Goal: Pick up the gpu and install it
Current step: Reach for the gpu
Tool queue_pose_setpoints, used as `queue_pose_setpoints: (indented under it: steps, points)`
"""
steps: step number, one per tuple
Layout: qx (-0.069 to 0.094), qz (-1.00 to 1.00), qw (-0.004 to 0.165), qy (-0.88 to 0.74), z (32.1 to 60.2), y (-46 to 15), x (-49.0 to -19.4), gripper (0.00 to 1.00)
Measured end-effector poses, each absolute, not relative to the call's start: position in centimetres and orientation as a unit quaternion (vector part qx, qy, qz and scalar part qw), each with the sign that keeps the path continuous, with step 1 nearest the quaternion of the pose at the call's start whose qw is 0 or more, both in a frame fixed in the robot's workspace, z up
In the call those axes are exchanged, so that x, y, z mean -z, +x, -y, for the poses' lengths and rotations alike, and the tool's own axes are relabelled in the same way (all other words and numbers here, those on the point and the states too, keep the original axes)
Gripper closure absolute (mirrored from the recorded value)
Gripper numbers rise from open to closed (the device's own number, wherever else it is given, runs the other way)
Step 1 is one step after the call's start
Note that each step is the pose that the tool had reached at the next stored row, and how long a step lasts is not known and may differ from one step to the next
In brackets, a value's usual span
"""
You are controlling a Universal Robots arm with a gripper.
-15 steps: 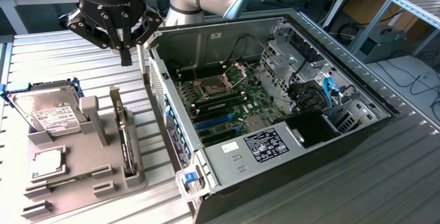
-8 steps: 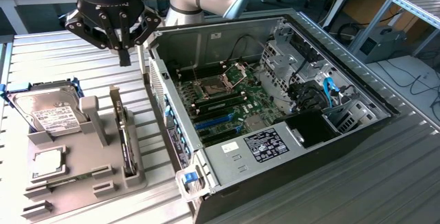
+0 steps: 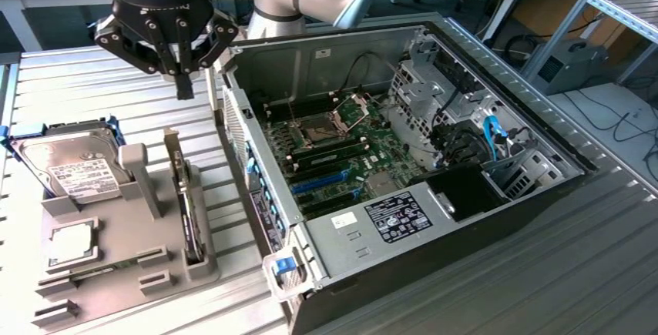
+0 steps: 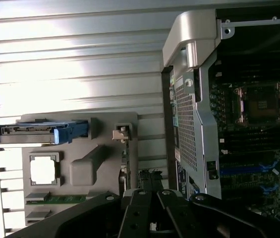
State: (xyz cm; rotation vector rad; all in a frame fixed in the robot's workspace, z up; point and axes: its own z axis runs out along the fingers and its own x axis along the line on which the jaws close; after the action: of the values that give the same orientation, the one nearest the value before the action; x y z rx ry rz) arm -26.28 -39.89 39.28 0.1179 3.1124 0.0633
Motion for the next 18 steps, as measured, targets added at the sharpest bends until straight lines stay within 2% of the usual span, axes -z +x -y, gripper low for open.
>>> queue_pose_setpoints:
  steps: [18]
  points:
    - [-0.020, -0.999, 0.013, 0.038, 39.9, -27.7, -39.3, 0.89]
